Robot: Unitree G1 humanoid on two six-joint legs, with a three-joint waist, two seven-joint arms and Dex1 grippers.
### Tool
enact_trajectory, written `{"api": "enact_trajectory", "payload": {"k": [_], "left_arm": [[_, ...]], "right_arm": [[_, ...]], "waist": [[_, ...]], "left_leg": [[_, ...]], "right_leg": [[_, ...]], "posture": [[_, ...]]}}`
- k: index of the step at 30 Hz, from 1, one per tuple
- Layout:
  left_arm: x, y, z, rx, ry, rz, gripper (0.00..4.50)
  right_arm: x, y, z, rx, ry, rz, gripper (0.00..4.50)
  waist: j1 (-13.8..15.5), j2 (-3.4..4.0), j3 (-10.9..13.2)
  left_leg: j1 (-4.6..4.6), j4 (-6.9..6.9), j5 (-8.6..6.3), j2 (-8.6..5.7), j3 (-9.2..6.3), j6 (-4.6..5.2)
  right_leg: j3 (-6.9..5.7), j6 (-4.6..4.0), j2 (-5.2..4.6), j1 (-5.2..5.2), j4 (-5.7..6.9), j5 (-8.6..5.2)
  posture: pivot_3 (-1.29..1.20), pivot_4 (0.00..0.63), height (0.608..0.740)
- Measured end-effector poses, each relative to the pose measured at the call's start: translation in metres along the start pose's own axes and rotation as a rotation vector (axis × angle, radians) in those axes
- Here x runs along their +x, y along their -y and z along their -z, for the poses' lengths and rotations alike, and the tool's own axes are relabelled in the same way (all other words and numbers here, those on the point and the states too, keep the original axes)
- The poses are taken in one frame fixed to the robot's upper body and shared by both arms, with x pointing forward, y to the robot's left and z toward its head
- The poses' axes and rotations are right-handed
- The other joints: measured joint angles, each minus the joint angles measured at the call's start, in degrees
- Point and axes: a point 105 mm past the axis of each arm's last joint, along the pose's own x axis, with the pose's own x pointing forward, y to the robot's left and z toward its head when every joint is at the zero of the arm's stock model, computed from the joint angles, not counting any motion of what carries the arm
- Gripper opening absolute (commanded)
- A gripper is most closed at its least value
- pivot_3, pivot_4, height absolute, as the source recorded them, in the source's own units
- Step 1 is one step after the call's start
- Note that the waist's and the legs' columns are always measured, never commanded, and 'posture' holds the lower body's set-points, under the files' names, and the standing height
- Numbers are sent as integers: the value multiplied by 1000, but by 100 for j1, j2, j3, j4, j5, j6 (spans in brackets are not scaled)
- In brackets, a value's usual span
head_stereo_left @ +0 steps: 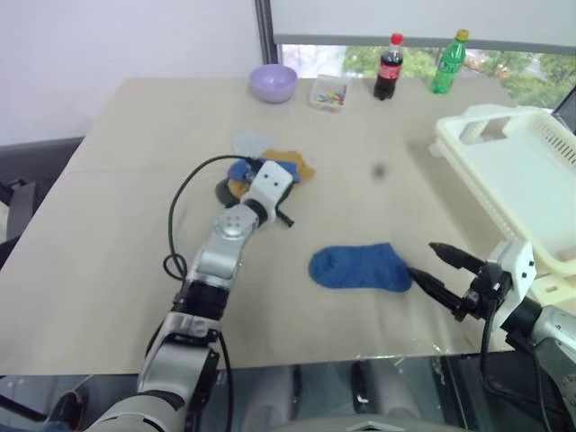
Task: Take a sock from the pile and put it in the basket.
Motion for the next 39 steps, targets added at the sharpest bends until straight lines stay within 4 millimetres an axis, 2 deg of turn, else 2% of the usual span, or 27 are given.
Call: {"api": "enact_trajectory", "payload": {"k": [15,20,21,23,27,34,39], "left_arm": [[2,6,8,-8,-57,7,45],[4,11,14,-82,-93,23,45],[3,10,15,-94,-98,15,608],[3,7,16,-99,-101,-6,1293],[2,0,18,-108,-111,-60,3183],[3,-1,19,-105,-115,-87,3183],[6,-2,10,-102,-80,-101,3183]], "right_arm": [[-1,2,2,-16,-5,15,3387],[-2,3,3,-17,-9,20,3387],[-2,3,3,-17,-10,21,3387],[-2,3,4,-16,-12,22,3387],[-3,3,5,-13,-15,22,3387],[-4,5,8,-7,-23,28,3387],[-5,5,10,-2,-28,27,3387]], "waist": [[1,0,0],[0,-1,1],[-2,-1,1],[-3,-1,1],[1,-1,1],[1,-1,1],[2,-1,1]], "left_leg": [[1,6,0,0,0,0],[1,8,0,0,0,0],[1,8,0,0,-1,0],[1,8,0,0,-1,0],[1,9,0,0,-1,0],[1,9,0,0,-1,0],[1,9,0,-1,-1,0]], "right_leg": [[0,0,1,0,7,0],[0,1,1,0,9,-1],[0,1,1,0,9,-1],[0,0,1,0,10,-1],[0,0,0,0,10,0],[0,0,0,0,10,0],[0,0,0,0,10,-1]], "posture": [[0,150,740],[0,150,740],[0,150,740],[0,150,740],[0,150,740],[0,150,740],[0,150,740]]}}
